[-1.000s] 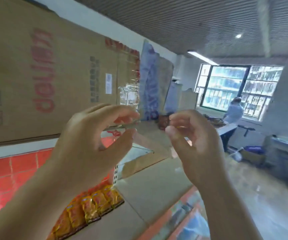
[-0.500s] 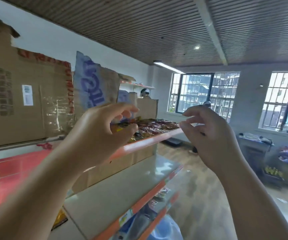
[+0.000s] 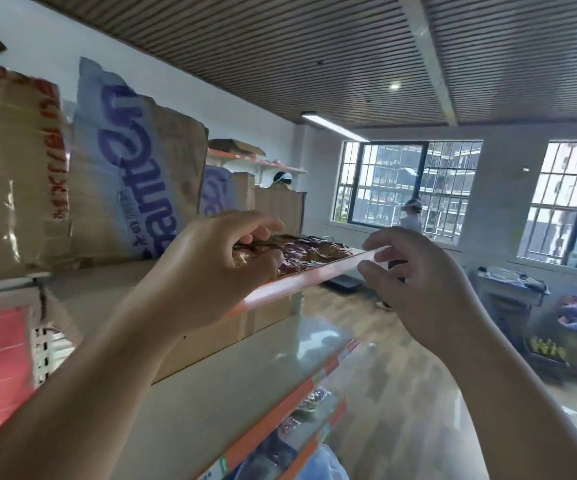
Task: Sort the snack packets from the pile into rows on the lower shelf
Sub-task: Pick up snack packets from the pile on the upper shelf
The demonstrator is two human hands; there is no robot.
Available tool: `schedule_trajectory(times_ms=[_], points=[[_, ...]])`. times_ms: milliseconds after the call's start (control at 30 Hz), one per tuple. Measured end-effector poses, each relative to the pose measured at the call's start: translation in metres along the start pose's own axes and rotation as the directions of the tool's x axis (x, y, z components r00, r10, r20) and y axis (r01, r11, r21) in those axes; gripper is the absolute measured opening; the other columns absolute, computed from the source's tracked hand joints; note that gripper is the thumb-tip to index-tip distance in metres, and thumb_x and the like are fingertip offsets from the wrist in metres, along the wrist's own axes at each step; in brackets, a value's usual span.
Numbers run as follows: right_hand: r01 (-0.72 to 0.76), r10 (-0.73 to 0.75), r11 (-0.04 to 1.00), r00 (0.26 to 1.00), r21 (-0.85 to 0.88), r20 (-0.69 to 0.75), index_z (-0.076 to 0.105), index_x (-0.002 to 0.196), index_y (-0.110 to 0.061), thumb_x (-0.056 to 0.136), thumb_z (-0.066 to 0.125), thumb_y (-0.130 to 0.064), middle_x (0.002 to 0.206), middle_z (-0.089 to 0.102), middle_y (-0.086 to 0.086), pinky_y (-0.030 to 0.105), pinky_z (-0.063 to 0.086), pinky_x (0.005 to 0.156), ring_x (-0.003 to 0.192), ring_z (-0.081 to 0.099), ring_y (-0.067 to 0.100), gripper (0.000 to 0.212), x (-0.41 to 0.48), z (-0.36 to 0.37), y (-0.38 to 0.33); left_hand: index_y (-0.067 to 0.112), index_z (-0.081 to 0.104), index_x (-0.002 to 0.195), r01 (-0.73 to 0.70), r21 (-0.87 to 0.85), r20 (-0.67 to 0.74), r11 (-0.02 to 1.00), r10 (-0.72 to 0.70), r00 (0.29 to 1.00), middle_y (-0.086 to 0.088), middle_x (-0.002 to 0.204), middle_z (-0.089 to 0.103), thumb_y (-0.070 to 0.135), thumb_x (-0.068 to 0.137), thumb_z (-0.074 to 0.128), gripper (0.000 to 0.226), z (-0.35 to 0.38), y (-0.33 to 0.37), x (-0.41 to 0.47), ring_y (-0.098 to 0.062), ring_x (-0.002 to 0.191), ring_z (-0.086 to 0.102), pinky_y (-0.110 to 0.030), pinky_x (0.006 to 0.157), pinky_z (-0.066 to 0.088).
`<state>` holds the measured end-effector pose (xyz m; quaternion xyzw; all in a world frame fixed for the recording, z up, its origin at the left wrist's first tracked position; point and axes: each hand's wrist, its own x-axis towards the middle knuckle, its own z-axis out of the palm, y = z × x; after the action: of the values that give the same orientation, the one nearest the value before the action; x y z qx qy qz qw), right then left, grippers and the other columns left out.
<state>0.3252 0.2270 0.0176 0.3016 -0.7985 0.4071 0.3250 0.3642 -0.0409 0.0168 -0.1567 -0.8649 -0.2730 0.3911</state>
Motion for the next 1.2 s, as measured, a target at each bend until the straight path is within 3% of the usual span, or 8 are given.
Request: schedule_trajectory(times_ms=[267, 367, 700, 833, 933, 967, 1067, 1200], points=[[0.001, 0.003, 0.998, 0.998, -0.065, 0.064, 0.062, 0.1, -0.045, 0.086, 0.069, -0.046, 0.106, 0.06, -0.027, 0.042, 0.059, 0.074, 0.09, 0.064, 0.006, 0.015, 0.093, 0.051, 0.113, 0.06, 0.047, 0.131, 0.021, 0.003, 0.005, 1.0, -0.021, 1.0, 0.042, 0.115, 0.055, 0.072, 0.082, 0.049, 0.051, 0.098, -0.064, 0.072, 0.024, 0.111, 0.045, -0.009, 0.077, 0.039], [0.02, -0.014, 0.997, 0.998, -0.074, 0.069, 0.062, 0.099, -0.043, 0.085, 0.067, -0.049, 0.104, 0.062, -0.022, 0.042, 0.057, 0.08, 0.094, 0.062, 0.005, 0.017, 0.128, 0.069, 0.145, 0.062, 0.045, 0.128, 0.043, 0.004, 0.008, 0.999, -0.043, 0.999, 0.043, 0.119, 0.052, 0.073, 0.079, 0.047, 0.05, 0.119, -0.08, 0.093, 0.025, 0.112, 0.044, -0.006, 0.076, 0.037], [-0.047, 0.085, 0.987, 0.966, -0.156, 0.245, 0.059, 0.086, -0.046, 0.075, 0.06, -0.061, 0.102, 0.065, -0.018, 0.03, 0.049, 0.065, 0.087, 0.062, 0.006, 0.018, 0.209, 0.121, 0.226, 0.06, 0.048, 0.126, 0.047, 0.158, 0.008, 0.986, -0.049, 0.999, 0.048, 0.11, 0.051, 0.066, 0.084, 0.051, 0.043, 0.155, -0.094, 0.124, 0.028, 0.113, 0.041, 0.001, 0.081, 0.034], [-0.073, 0.165, 0.97, 0.902, -0.234, 0.4, 0.062, 0.085, -0.035, 0.085, 0.07, -0.044, 0.093, 0.067, -0.003, 0.042, 0.059, 0.073, 0.081, 0.066, 0.021, 0.012, 0.24, 0.153, 0.262, 0.055, 0.052, 0.13, 0.076, 0.269, 0.028, 0.96, -0.087, 0.996, 0.037, 0.118, 0.055, 0.066, 0.088, 0.054, 0.043, 0.17, -0.099, 0.132, 0.015, 0.116, 0.046, -0.006, 0.091, 0.035], [0.032, 0.121, 0.966, 0.822, -0.256, 0.556, 0.059, 0.092, -0.031, 0.094, 0.065, -0.031, 0.089, 0.062, -0.008, 0.035, 0.054, 0.083, 0.09, 0.064, 0.021, 0.006, 0.265, 0.177, 0.287, 0.056, 0.048, 0.134, 0.128, 0.361, 0.046, 0.924, -0.155, 0.987, 0.035, 0.129, 0.055, 0.073, 0.082, 0.046, 0.055, 0.188, -0.104, 0.141, 0.012, 0.122, 0.046, -0.017, 0.099, 0.042], [0.07, 0.096, 0.967, 0.791, -0.246, 0.604, 0.061, 0.099, -0.028, 0.096, 0.063, -0.029, 0.093, 0.062, -0.009, 0.034, 0.053, 0.088, 0.096, 0.063, 0.02, 0.003, 0.272, 0.185, 0.294, 0.057, 0.047, 0.134, 0.147, 0.39, 0.054, 0.909, -0.182, 0.982, 0.037, 0.131, 0.054, 0.074, 0.08, 0.044, 0.057, 0.194, -0.107, 0.144, 0.013, 0.122, 0.046, -0.017, 0.098, 0.042], [0.183, -0.024, 0.972, 0.706, -0.149, 0.708, 0.065, 0.13, -0.021, 0.099, 0.059, -0.022, 0.13, 0.064, -0.002, 0.037, 0.047, 0.105, 0.121, 0.059, 0.021, 0.031, 0.286, 0.207, 0.311, 0.061, 0.044, 0.134, 0.219, 0.494, 0.054, 0.841, -0.281, 0.958, 0.04, 0.128, 0.052, 0.08, 0.074, 0.039, 0.063, 0.217, -0.121, 0.153, 0.012, 0.118, 0.048, -0.017, 0.091, 0.041], [0.312, -0.199, 0.95, 0.553, 0.021, 0.809, 0.064, 0.13, -0.04, 0.098, 0.056, -0.021, 0.124, 0.062, -0.006, 0.023, 0.05, 0.082, 0.101, 0.061, 0.013, 0.037, 0.297, 0.222, 0.322, 0.062, 0.043, 0.138, 0.303, 0.622, 0.073, 0.722, -0.439, 0.896, 0.034, 0.125, 0.054, 0.083, 0.07, 0.034, 0.072, 0.251, -0.135, 0.165, 0.003, 0.117, 0.05, -0.027, 0.095, 0.047]])
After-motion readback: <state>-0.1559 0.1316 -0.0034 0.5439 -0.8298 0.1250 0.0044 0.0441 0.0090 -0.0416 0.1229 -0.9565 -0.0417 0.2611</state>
